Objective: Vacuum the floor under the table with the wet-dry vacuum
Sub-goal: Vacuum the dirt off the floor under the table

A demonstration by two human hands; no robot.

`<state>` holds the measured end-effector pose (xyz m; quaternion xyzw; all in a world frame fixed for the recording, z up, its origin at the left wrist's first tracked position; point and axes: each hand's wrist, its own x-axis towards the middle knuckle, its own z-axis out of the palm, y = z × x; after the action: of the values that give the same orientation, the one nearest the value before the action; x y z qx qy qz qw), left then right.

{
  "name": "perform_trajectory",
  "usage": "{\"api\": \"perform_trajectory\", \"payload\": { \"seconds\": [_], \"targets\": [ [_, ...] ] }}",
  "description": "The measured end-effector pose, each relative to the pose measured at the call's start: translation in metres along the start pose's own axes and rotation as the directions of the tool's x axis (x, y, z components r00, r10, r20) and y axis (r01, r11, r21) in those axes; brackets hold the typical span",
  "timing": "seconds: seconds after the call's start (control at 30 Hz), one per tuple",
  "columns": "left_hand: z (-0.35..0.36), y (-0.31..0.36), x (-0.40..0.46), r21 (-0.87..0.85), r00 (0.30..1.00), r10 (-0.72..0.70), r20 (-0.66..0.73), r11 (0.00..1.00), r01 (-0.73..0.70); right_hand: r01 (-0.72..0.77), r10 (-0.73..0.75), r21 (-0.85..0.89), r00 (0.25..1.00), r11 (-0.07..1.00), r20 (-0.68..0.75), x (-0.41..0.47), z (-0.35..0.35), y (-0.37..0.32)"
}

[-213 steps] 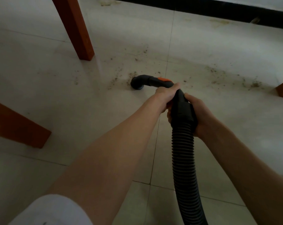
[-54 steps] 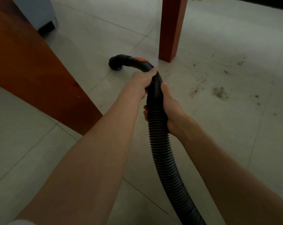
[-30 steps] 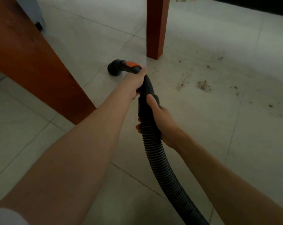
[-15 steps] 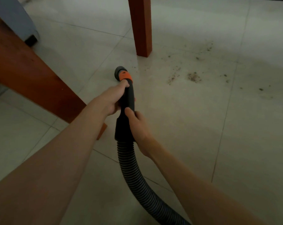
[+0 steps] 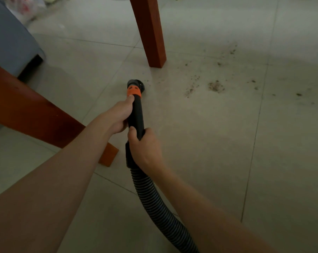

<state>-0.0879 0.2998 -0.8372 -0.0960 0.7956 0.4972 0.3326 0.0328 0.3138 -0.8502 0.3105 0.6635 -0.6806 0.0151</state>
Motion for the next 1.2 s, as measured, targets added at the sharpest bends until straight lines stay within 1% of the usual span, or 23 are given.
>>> {"api": "perform_trajectory", "payload": {
  "seconds": [0.17, 0.47, 0.67, 0.9, 1.0, 1.13, 1.2],
  "targets": [
    [0.001, 0.005, 0.01, 0.009, 1.0, -0.015, 0.013, 1.0, 0.015, 0.019, -0.019, 0.0, 1.0, 1.0, 0.001, 0.011, 0.0, 0.002],
    [0.012, 0.02, 0.034, 0.074, 0.997, 0.05, -0.064, 0.996, -0.046, 0.036, -0.036, 0.019, 0.999, 0.999, -0.014, 0.039, -0.004, -0.005],
    [0.018, 0.036, 0.053, 0.125, 0.997, 0.058, -0.06, 0.991, -0.05, 0.041, -0.039, 0.094, 0.999, 0.995, -0.029, 0.058, -0.009, -0.014],
    [0.021, 0.047, 0.071, 0.153, 0.995, 0.083, -0.063, 0.986, -0.072, 0.018, -0.012, 0.134, 0.999, 0.991, -0.052, 0.078, -0.007, -0.019],
    [0.023, 0.047, 0.072, 0.166, 0.993, 0.104, -0.053, 0.982, -0.094, 0.007, 0.003, 0.159, 0.998, 0.987, -0.064, 0.079, -0.008, -0.018],
    [0.027, 0.041, 0.068, 0.232, 0.989, 0.127, -0.069, 0.967, -0.108, -0.018, 0.03, 0.231, 0.998, 0.973, -0.051, 0.071, -0.008, -0.015],
    [0.028, 0.04, 0.066, 0.24, 0.989, 0.127, -0.075, 0.965, -0.105, -0.012, 0.024, 0.22, 0.998, 0.975, -0.051, 0.069, -0.008, -0.014]
  ]
}}
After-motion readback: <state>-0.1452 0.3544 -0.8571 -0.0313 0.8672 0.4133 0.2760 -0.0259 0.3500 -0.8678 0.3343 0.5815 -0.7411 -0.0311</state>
